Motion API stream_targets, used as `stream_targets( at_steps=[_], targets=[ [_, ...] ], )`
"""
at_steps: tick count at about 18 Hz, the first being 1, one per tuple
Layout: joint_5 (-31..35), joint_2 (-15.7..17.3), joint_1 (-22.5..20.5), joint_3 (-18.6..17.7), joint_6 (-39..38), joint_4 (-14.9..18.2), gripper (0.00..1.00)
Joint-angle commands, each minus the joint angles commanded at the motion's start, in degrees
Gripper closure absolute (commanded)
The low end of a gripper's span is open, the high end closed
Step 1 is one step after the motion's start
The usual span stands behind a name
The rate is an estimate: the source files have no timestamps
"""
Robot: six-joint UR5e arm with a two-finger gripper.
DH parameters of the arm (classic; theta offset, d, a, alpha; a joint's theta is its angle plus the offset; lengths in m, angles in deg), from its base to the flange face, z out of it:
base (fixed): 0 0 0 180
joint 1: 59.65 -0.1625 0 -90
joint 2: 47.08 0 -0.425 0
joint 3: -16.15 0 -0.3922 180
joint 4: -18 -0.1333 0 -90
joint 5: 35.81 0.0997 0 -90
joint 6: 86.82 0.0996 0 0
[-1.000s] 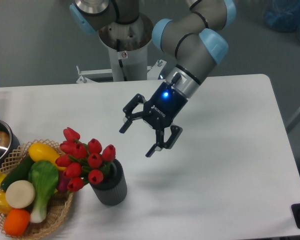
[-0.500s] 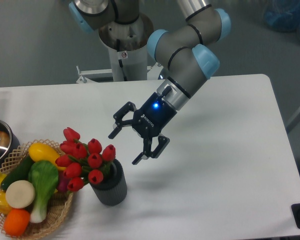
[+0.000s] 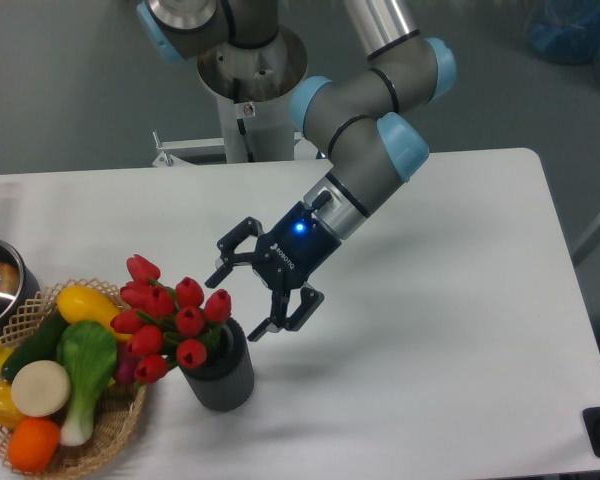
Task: Pick up the flowers from the vase
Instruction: 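Lower the gripper around the tulip stems just above the vase rim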
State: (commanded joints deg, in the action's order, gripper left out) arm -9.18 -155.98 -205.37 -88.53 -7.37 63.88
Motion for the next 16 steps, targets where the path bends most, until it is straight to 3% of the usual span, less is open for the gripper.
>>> stream_targets(
  at_steps=[16],
  targets=[
    [-1.23,-2.90,3.08,2.03,0.18,0.00,0.00]
  ],
)
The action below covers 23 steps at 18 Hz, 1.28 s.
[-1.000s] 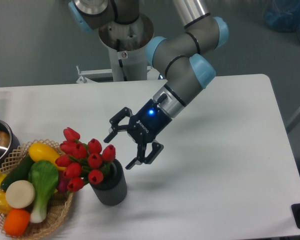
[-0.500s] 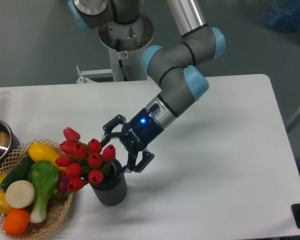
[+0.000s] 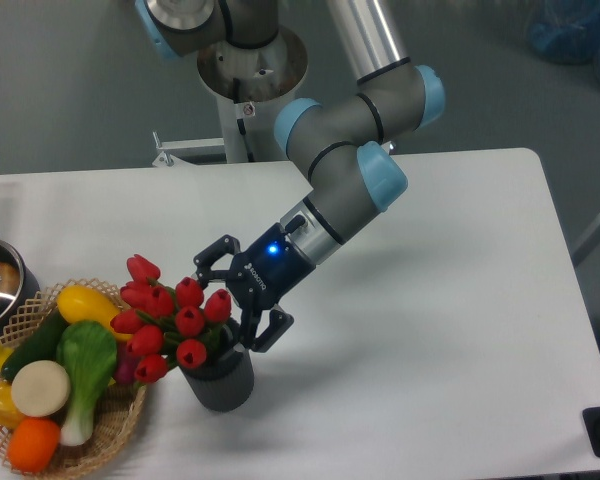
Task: Pick up the flowers from the vase
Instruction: 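Lower the gripper around the tulip stems just above the vase rim, then close the gripper on the tulip stems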
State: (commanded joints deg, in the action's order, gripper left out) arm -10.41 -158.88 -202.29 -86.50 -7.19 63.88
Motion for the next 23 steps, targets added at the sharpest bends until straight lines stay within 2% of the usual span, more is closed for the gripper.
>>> stream_targets(
  at_steps=[15,17,19,23],
  targets=[
    [-1.58,-0.53,1.23,1.49,-0.09,0.00,0.00],
    [-1.50,-0.61,1.23,1.58,0.00,0.00,0.11],
    [-1.49,-0.88,1.23,1.67,0.00,0.00,0.16],
    [-1.49,-0.88,1.23,2.02,0.00,0.00,0.37]
  ],
)
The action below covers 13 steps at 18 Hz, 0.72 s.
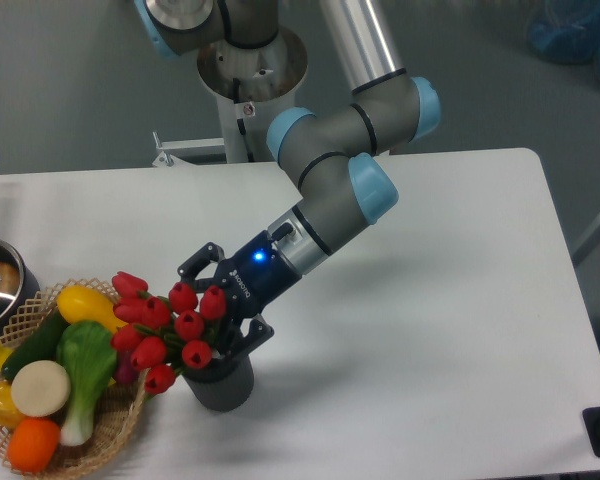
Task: Pick up the flowers from the vase
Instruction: 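Close the gripper on the tulip stems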
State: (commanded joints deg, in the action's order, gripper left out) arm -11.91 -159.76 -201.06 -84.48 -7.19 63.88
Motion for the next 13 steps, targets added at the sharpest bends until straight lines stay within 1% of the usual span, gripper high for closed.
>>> stream_targets(
  at_steps=[2,3,4,5,6,7,8,13],
  targets=[
    [-0.09,0.00,-0.09,0.09,0.00,0.00,0.45],
    [0.00,0.00,-0.09,0.09,0.09,0.00,0.45],
    [0.00,0.00,-0.17,0.00,0.44,0.00,0.53],
    [-0.09,0.09,-0.26,-0.17,1.14,0.00,0.56],
    [-0.09,0.09,-0.35,-0.26,1.49,0.00,0.62],
    [-0.09,0.09,-0.44,-0.26,1.58,0.00,0.64],
    [-0.09,0.09,-0.53,-0.26,1.67,0.00,0.69],
    [-0.96,0.44,-0.88,-0.26,1.58,0.00,0.71]
  ],
)
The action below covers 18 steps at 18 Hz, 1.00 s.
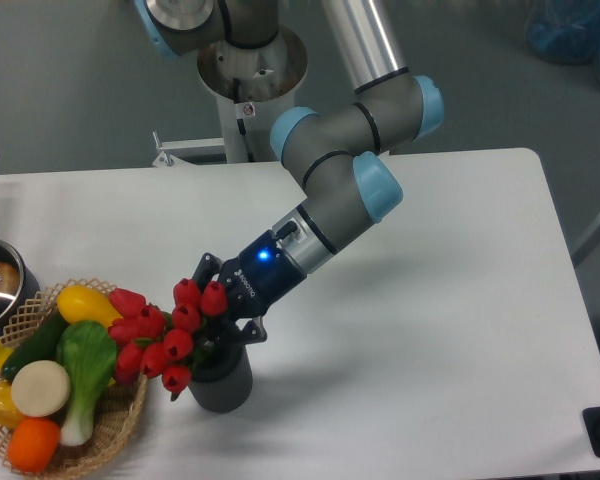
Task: Pick up the flowers from the vase
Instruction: 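Close the gripper on the tulip stems, then lift the gripped tulips upward, drawing the stems out of the vase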
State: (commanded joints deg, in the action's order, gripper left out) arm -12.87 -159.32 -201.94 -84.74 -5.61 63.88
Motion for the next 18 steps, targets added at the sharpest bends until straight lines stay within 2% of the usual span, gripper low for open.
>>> stream_targets(
  at_steps=[8,18],
  targets=[
    [-2.72,0.53,-1.05,-0.09,-0.53,0.00,0.71],
    [-6.51,4.92,-3.42,0.35,-4.65,0.09,0.70]
  ],
)
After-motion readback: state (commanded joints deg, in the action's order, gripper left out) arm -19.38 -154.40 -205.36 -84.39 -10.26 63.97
